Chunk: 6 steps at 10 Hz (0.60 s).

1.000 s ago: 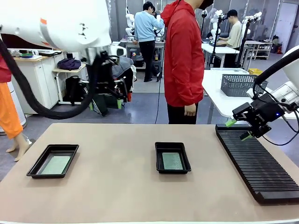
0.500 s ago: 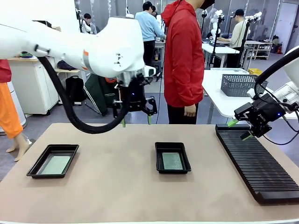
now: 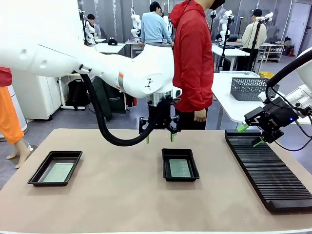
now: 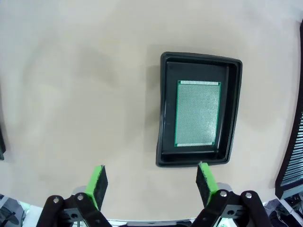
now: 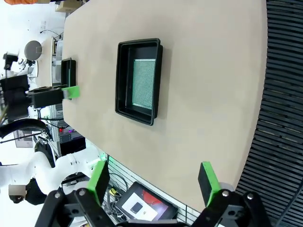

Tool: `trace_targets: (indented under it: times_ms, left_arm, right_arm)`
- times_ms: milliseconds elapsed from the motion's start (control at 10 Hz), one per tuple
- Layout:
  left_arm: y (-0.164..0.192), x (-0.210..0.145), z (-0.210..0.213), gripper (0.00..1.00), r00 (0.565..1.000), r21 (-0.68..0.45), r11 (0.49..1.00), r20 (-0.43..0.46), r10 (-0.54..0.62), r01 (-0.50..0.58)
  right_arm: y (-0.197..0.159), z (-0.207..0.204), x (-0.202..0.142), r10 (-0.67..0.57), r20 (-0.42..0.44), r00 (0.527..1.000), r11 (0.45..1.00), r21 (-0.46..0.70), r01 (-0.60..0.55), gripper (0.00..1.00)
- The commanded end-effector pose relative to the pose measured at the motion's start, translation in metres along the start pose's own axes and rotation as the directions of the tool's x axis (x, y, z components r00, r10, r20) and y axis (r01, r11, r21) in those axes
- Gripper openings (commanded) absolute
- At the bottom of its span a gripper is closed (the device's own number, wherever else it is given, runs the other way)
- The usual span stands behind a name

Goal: Inspect and transfer BCBs to ESD trays.
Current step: Pick up the ESD tray and place it on the left side of the table.

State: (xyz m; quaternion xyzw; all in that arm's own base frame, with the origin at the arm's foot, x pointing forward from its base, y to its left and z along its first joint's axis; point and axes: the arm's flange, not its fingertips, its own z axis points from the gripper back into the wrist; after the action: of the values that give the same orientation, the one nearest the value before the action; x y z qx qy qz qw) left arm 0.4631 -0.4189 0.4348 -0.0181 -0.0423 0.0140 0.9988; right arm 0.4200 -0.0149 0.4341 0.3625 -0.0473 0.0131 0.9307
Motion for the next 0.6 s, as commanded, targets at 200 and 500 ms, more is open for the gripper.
trace_targets:
  times_ms: [200, 500]
  left_arm:
    - [-0.023, 0.008, -0.046, 1.00, 0.999, -0.003, 1.000, 0.036, 0.015, -0.015]
    - [-0.030, 0.008, -0.078, 1.00, 0.999, 0.011, 1.000, 0.043, 0.019, -0.020]
  right_arm:
    - [0.001, -0.002, -0.002, -0.023, 0.010, 1.000, 1.000, -0.003, 0.023, 1.00]
    - [0.001, -0.002, -0.002, -0.023, 0.010, 1.000, 1.000, -0.003, 0.023, 1.00]
